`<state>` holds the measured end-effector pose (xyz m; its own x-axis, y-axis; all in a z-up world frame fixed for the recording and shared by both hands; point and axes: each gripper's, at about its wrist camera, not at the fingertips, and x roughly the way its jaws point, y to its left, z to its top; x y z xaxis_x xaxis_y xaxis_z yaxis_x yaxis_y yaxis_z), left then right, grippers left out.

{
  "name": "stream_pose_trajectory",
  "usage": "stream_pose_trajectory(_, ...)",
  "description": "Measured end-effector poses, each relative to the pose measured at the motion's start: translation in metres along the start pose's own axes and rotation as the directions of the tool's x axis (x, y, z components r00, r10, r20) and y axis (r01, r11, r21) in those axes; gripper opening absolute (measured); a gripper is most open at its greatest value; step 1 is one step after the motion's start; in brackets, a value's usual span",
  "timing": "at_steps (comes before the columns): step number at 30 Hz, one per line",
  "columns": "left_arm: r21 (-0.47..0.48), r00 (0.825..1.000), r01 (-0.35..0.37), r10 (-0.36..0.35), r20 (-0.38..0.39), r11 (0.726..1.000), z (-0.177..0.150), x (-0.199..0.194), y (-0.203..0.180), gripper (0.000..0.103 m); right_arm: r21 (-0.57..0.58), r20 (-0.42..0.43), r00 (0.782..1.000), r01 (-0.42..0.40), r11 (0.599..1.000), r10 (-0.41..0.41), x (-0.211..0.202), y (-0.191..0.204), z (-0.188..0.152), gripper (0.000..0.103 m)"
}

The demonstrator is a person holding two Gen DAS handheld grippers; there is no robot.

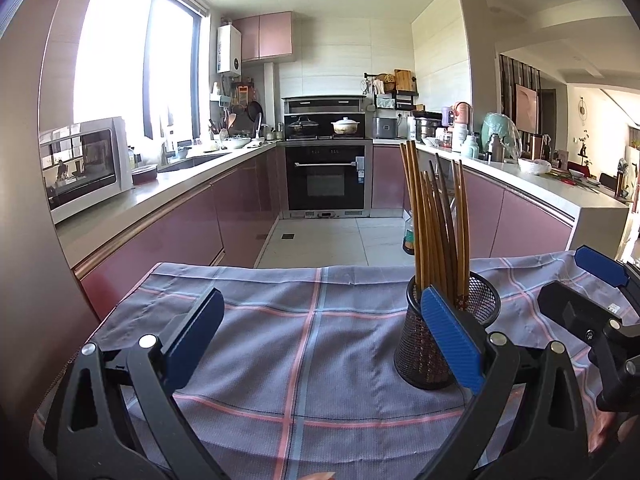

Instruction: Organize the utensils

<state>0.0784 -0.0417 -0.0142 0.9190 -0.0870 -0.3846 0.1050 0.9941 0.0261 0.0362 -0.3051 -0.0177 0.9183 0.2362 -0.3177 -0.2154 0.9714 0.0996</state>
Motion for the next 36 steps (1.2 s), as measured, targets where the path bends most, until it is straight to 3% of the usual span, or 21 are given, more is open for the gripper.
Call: stream_pose_trajectory(36, 0.000, 1.000, -0.017, 0.017, 0.018, 1.000, -0.0021, -0.0083, -0.0061, 0.097, 0.010, 0.020, 0.999, 0.025, 1.000, -0.025, -0.0019, 0.0012, -0.0014, 0.096)
